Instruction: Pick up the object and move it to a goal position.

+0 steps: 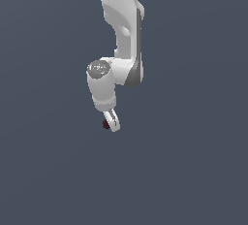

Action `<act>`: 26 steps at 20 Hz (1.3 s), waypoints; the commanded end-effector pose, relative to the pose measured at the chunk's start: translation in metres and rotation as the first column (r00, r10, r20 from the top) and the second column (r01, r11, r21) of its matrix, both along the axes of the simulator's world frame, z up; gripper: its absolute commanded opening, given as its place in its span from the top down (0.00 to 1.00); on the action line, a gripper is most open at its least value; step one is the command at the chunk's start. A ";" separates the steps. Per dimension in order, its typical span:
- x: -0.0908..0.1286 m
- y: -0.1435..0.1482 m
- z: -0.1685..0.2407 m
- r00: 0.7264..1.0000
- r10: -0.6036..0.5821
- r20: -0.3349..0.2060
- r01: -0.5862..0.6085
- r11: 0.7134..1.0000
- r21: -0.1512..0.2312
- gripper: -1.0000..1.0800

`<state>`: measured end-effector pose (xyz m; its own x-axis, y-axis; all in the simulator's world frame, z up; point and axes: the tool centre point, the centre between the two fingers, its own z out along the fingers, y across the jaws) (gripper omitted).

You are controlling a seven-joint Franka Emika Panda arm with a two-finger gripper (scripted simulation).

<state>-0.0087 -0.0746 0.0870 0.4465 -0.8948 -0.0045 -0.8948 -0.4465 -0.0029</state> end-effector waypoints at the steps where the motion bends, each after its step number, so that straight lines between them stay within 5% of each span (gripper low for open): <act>1: -0.001 -0.004 -0.003 0.999 -0.047 0.000 0.047 0.999 -0.002 0.04; 26: -0.003 -0.009 -0.058 0.993 -0.114 -0.001 0.114 0.993 -0.005 0.04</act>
<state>-0.0124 -0.0839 0.0325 0.3415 -0.9399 -0.0008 -0.9399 -0.3415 0.0016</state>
